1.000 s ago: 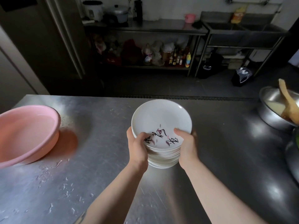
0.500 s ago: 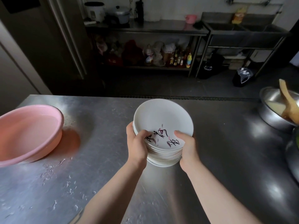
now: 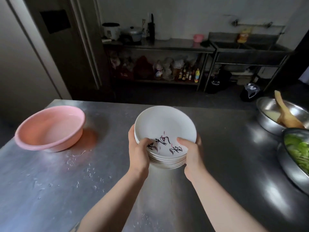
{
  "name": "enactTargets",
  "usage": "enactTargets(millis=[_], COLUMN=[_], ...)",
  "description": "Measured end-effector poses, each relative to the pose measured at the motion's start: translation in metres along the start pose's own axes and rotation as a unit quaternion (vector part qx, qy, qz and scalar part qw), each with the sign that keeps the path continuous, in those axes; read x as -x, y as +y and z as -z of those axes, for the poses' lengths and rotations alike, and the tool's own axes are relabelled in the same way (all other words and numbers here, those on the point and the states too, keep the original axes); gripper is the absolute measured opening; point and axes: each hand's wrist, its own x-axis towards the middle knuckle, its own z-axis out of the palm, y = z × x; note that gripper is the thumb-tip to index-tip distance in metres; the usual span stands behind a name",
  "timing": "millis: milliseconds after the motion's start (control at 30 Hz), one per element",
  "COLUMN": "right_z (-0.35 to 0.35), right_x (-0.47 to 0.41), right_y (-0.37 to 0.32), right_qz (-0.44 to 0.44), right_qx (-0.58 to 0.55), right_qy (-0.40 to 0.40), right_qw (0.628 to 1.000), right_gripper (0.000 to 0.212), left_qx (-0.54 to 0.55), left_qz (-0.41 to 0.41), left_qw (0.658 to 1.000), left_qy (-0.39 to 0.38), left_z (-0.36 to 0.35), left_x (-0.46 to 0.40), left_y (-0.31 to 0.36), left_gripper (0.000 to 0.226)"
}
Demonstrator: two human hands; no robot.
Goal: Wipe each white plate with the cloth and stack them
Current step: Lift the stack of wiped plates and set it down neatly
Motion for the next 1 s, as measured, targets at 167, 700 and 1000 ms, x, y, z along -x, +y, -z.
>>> enactTargets(millis=[167, 700, 1000], right_z=[0.016, 0.038, 0.042], right_x=[0.046, 0.177, 0.306], right_y=[0.015, 0.114, 0.15], right_qz=[-0.013, -0.12, -0.116], right_qx=[-0.004, 0.027, 0.027], right_qy=[-0.01, -0.075, -0.146], right_qw=[1.0, 0.99, 0.982], right_gripper=[0.053, 0.055, 0.05], left_qx=[-0.001, 0.0, 0.014], left_qz=[0.0, 0.014, -0.044], left_qw=[1.0, 0.987, 0.981], left_qy=[0.031, 0.16, 0.19], left_z=[0.023, 0.132, 0.22], left_x=[0.05, 0.194, 0.304], left_y=[-0.009, -0.051, -0.048], left_gripper=[0.06, 0.066, 0.076])
